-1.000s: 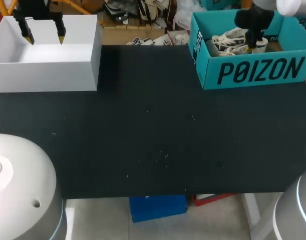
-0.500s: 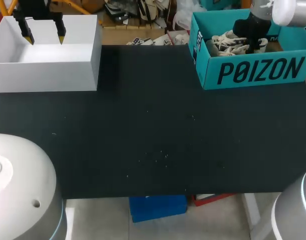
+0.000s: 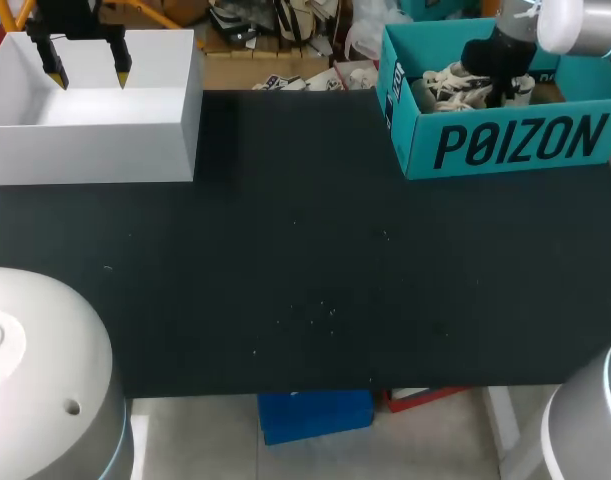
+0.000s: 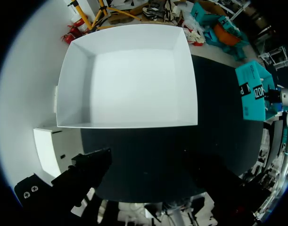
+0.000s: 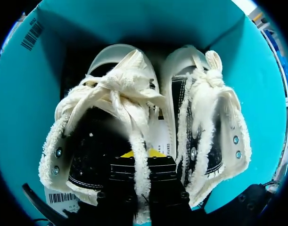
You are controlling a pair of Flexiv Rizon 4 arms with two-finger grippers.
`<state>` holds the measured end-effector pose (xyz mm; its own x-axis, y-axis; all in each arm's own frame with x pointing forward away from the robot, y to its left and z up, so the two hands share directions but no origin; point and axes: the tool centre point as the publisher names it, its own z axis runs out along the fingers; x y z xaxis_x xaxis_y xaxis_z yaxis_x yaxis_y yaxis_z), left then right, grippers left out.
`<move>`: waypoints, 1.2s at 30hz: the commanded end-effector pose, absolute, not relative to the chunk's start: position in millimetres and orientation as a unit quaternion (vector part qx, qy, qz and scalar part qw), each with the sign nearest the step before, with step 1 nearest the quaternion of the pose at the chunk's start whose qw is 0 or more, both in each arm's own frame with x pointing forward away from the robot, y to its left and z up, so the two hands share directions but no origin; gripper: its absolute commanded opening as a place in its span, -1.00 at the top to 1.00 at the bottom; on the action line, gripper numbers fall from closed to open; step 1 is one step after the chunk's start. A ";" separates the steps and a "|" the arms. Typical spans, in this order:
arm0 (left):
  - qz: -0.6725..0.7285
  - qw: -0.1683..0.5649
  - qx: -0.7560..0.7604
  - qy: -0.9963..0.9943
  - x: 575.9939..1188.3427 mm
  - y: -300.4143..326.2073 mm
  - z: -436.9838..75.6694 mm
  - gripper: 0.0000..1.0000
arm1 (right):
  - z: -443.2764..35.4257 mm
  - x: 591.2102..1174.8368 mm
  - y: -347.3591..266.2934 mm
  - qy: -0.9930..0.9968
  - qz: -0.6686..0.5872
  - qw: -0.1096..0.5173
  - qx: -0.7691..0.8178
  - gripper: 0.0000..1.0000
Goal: Take the shoe out of the shoebox, open the shoe tongue, remove and reinsert the insole, then place the shoe into the shoebox
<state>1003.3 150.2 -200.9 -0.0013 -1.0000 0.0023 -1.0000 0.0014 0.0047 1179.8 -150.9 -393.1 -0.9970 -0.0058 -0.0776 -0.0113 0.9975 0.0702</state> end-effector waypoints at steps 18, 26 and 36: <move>-0.001 0.002 0.707 -0.707 1002.5 150.0 -200.3 -1.00 | -215.9 1170.7 -170.6 0.998 -0.015 0.051 -0.036 1.00; -0.001 0.002 0.707 -0.707 1002.5 150.0 -200.3 -1.00 | -152.3 1133.4 -139.0 0.998 0.015 0.066 -0.002 1.00; -0.001 0.002 0.707 -0.707 1002.5 150.0 -200.3 -1.00 | -137.0 1035.0 -45.2 0.997 -0.011 0.079 0.015 1.00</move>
<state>1003.2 150.1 -201.0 -0.0014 -1.0000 0.0022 -1.0000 0.0014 0.0048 1102.1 -70.9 -160.8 -0.9981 0.0223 -0.0566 0.0205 0.9993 0.0316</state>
